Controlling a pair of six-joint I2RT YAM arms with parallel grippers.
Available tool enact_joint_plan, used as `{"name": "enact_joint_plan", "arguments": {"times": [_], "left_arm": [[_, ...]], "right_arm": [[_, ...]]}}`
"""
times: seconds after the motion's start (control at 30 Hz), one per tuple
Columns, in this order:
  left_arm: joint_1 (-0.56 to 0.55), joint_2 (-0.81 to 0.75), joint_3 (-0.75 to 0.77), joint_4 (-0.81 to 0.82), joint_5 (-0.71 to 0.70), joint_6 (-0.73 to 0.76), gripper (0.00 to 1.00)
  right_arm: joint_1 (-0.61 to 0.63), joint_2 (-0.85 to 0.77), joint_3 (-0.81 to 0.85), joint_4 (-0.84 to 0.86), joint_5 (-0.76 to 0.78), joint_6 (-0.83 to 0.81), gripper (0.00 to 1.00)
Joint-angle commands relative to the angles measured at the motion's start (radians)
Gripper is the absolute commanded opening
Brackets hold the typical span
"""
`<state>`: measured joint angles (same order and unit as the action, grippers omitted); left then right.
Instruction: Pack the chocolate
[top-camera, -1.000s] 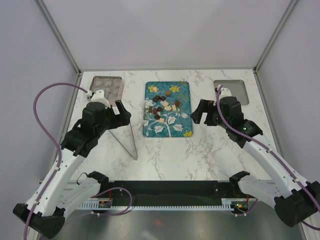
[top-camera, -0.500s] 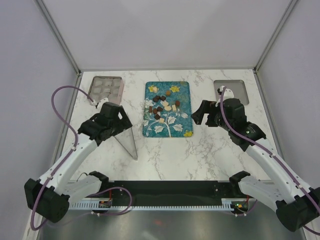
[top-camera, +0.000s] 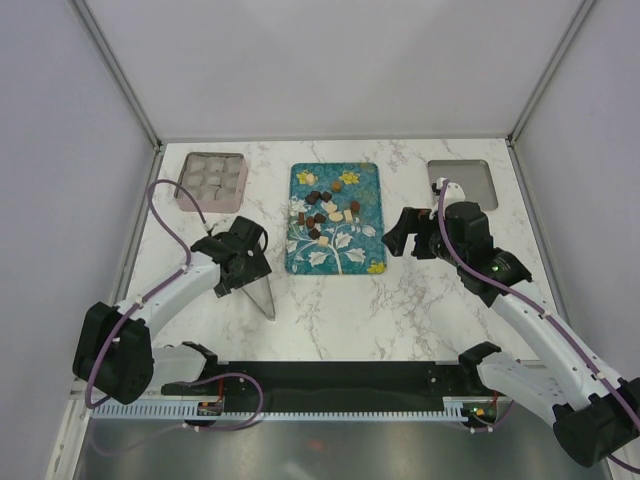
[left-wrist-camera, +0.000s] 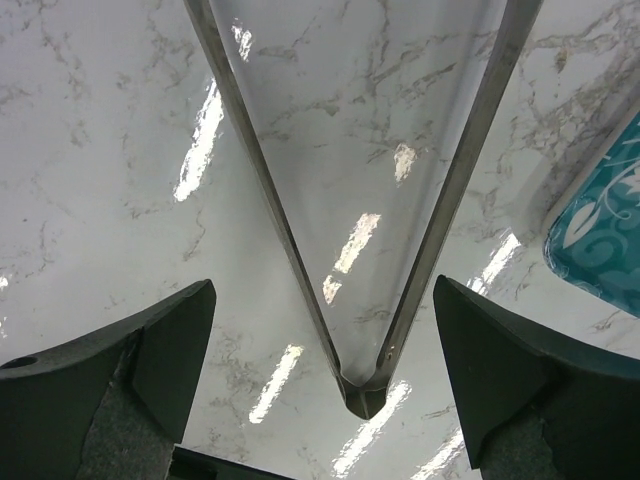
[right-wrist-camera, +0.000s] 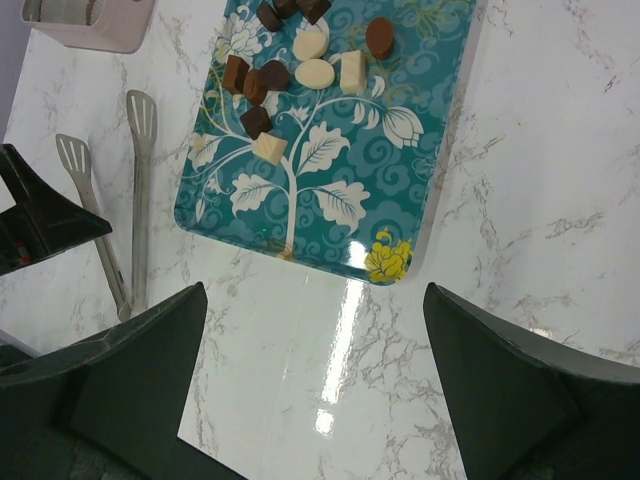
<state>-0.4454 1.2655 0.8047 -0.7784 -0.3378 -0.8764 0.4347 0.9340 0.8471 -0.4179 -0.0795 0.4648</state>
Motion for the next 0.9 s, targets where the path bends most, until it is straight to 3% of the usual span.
{"name": "enact_joint_plan", "arguments": {"times": [0.0, 0.87], "left_arm": [[-0.027, -0.006, -0.022, 0.102, -0.035, -0.056, 0.98], [-0.047, 0.202, -0.116, 0.238, -0.086, -0.154, 0.95]], "right_arm": [[-0.001, -0.009, 0.004, 0.034, -0.019, -0.028, 0.98], [-0.001, -0.031, -0.014, 0.048, -0.029, -0.049, 0.98]]}}
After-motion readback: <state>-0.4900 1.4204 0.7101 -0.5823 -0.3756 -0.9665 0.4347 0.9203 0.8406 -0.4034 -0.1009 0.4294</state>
